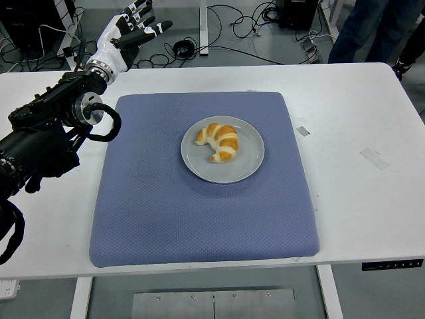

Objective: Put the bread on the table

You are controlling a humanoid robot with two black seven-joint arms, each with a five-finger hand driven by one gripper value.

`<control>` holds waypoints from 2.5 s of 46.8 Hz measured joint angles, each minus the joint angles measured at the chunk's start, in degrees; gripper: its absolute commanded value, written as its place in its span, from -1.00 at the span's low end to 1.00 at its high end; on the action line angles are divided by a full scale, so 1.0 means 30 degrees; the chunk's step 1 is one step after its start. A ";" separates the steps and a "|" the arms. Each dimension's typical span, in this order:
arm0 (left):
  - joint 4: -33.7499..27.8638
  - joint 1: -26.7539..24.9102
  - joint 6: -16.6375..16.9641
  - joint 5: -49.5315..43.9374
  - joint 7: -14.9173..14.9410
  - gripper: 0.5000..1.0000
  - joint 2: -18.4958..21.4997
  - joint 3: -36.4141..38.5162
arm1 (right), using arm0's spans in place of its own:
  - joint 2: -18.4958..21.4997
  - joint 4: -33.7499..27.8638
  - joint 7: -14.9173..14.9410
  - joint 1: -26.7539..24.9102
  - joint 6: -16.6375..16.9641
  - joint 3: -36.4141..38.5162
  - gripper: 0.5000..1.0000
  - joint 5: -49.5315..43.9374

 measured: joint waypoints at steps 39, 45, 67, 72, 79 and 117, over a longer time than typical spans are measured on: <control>-0.0001 0.0106 -0.1679 0.0440 0.0603 0.91 0.0186 0.0450 | 0.0000 0.0000 0.0002 0.0000 0.0000 0.0000 1.00 0.0006; -0.0011 0.0064 -0.1546 0.0489 0.0699 0.91 0.0499 0.0874 | 0.0000 0.0000 0.0003 0.0000 0.0000 0.0002 1.00 0.0006; -0.8086 -0.3298 0.2727 0.1207 0.2961 0.91 0.4491 0.5981 | 0.0000 0.0000 -0.0001 0.0002 0.0000 0.0004 1.00 0.0004; -0.9079 -0.3755 0.3179 0.2255 0.3068 0.91 0.4920 0.6547 | -0.0001 0.0000 0.0000 0.0003 0.0000 0.0001 1.00 0.0002; -1.0082 -0.4280 0.3481 0.3192 0.3098 0.91 0.5313 0.7617 | 0.0000 0.0000 -0.0001 0.0002 0.0000 0.0003 1.00 0.0007; -1.2125 -0.4603 0.3281 1.0184 0.3360 0.91 0.6094 1.1447 | 0.0000 0.0000 0.0001 0.0001 0.0000 0.0003 1.00 0.0013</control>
